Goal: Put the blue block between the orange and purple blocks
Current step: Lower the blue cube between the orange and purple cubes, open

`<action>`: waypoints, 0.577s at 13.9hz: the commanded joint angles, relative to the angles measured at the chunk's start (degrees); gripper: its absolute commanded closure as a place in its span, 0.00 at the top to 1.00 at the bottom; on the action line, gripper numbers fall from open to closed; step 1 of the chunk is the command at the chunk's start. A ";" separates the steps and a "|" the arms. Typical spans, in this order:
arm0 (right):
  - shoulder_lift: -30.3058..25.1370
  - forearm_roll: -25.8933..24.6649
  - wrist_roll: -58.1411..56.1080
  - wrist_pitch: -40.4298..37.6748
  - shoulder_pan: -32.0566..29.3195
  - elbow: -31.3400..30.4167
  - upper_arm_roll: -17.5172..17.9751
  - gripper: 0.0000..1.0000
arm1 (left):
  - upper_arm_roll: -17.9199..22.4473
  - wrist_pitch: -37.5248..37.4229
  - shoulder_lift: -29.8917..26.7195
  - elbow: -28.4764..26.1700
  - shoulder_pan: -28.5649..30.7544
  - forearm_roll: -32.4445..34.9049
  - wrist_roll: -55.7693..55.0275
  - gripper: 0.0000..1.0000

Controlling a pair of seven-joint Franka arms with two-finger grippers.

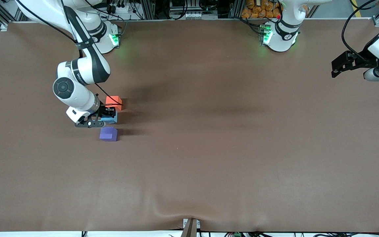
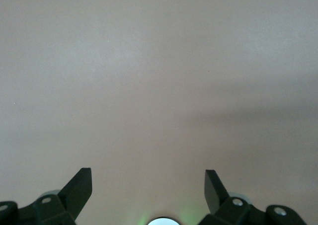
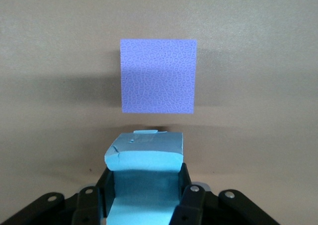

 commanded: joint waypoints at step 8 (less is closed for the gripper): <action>2.75 0.24 -1.51 5.56 -1.11 -1.39 0.72 0.00 | -0.55 -0.42 0.06 0.25 0.12 -0.89 1.71 1.00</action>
